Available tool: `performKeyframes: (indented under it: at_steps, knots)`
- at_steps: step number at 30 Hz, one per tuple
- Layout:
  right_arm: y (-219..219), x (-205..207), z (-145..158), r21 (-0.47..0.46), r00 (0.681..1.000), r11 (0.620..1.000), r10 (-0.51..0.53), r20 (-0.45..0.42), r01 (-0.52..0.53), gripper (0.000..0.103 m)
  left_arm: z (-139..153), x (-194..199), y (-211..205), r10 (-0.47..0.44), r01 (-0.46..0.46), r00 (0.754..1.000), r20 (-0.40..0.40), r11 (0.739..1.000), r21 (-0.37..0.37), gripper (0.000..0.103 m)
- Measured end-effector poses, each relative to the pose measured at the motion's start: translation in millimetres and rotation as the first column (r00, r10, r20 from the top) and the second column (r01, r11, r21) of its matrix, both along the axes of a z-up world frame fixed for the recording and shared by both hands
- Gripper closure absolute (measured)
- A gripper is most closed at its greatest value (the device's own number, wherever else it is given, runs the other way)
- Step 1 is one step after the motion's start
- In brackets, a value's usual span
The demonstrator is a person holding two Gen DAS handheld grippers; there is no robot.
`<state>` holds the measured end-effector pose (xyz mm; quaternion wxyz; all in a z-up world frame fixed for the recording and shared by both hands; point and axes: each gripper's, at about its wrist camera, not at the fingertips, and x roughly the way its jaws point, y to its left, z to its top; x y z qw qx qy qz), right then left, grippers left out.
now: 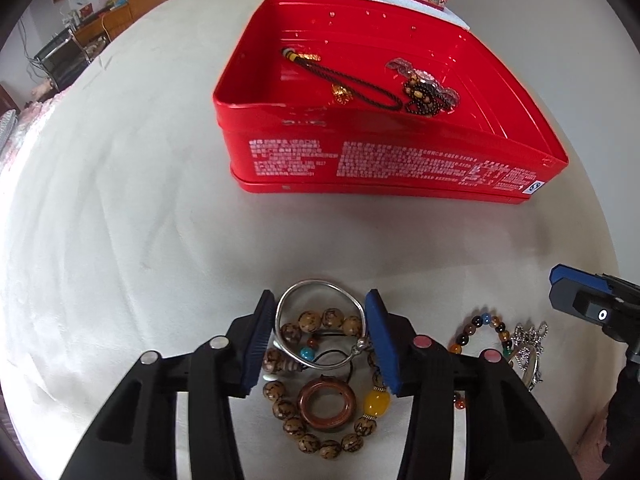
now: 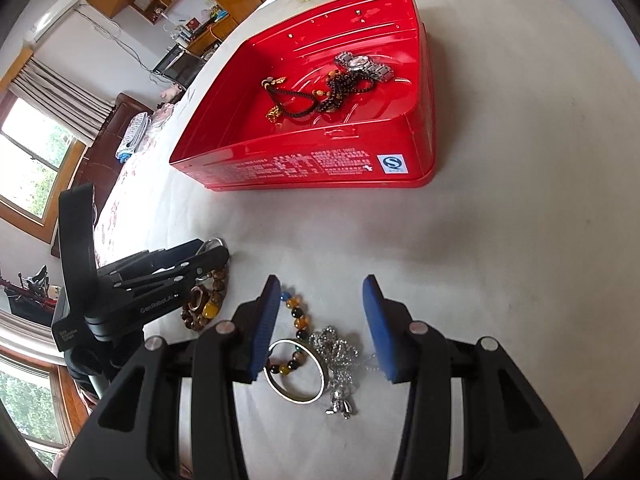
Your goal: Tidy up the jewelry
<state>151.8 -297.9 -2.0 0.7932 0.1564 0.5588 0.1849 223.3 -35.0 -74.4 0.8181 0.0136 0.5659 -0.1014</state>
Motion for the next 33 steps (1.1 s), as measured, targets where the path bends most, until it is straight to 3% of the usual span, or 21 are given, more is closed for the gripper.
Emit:
performKeyframes:
  at_steps: [4, 13, 33]
  knots:
    - [4, -2, -2, -0.007, 1.0, 1.0, 0.01, -0.005, -0.01, 0.06, 5, -7, 7, 0.009, -0.009, 1.0, 0.0, 0.999, -0.04, 0.056]
    - [19, -17, -5, -0.027, 0.999, 0.999, 0.033, -0.005, -0.033, 0.055, 32, -30, 17, 0.007, 0.001, 0.997, 0.081, 0.995, -0.099, 0.056]
    - [37, -58, -10, -0.118, 1.0, 0.993, -0.007, 0.002, 0.008, 0.048, 31, -80, 32, 0.007, 0.0, 0.998, 0.067, 0.996, -0.094, 0.056]
